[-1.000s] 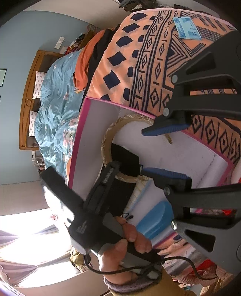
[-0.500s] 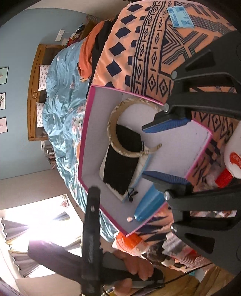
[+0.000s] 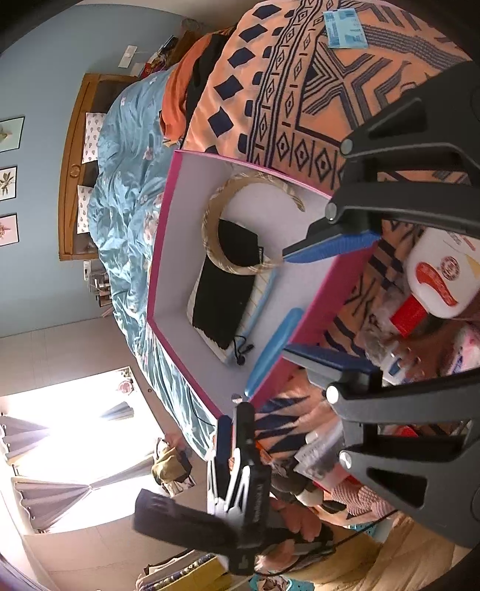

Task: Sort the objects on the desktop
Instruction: 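Withdraw the left gripper from the box toward the pile of items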

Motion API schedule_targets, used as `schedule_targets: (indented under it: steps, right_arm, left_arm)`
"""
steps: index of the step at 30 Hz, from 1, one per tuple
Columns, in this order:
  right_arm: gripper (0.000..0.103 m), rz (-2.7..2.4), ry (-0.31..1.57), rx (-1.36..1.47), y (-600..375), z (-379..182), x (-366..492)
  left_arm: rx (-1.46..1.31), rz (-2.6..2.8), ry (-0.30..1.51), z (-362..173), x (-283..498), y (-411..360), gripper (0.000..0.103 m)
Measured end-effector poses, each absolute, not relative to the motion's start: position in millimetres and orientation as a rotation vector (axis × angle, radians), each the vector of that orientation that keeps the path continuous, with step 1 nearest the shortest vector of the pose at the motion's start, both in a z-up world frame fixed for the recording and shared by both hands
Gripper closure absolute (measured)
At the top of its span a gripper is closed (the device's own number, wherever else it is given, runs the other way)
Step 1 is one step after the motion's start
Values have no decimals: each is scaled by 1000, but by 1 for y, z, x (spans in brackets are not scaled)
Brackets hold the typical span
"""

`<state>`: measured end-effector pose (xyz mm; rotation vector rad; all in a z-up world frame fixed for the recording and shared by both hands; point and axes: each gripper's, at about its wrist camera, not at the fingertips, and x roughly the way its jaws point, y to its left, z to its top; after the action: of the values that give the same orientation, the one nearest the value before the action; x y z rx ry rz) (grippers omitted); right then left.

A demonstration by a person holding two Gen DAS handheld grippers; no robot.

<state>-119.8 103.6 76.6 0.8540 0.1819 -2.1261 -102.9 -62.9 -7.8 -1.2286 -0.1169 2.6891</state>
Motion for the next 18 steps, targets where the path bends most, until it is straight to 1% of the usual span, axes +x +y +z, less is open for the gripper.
schedule_targets:
  steps: [9, 18]
  right_arm:
    - [54, -2111, 156, 849, 111, 78, -93]
    - [53, -2087, 126, 822, 120, 88, -62]
  left_arm:
    - [-1184, 2685, -104, -11, -64, -60, 36]
    - [-1211, 2701, -116, -23, -31, -70, 36]
